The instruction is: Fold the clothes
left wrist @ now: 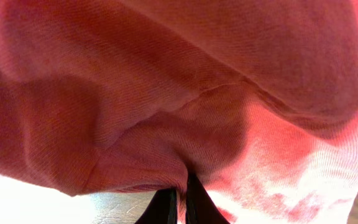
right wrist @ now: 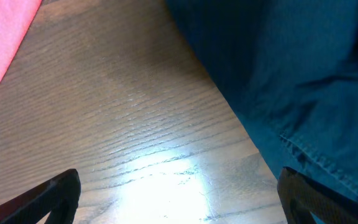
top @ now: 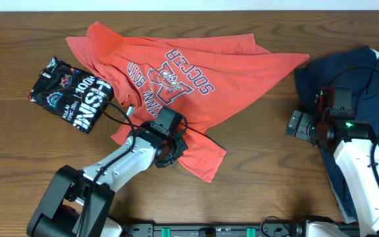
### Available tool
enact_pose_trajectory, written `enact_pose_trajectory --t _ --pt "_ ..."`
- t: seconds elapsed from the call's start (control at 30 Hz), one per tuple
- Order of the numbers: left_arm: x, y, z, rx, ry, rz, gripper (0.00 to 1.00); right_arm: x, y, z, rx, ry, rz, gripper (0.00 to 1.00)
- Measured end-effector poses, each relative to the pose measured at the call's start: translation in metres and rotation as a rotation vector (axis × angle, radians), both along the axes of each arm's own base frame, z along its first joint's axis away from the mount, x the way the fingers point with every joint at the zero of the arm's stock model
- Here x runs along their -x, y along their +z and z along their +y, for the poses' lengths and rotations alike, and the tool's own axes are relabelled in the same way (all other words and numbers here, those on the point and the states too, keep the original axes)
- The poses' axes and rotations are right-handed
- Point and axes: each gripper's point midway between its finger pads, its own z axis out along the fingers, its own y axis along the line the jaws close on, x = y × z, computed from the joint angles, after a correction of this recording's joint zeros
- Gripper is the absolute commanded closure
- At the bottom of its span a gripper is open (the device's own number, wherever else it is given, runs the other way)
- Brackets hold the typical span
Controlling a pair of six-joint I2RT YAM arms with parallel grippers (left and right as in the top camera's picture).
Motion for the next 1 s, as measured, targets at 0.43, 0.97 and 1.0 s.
enact_pose_trajectory --t 0.43,0.97,1.0 --pt "0.021 0.077 0.098 -0.096 -0.032 -0.050 0.94 0.008 -0.004 0.015 -0.071 0.053 0.035 0.04" --pt "0.054 0.125 0.179 -0.153 0.202 -0.174 0.94 -0.029 -0.044 0.043 -0.233 0.047 0.046 0.15" --pt "0.053 0.125 0.181 -0.154 0.205 -0.176 0.94 -0.033 -0.046 0.045 -0.236 0.048 0.036 0.15"
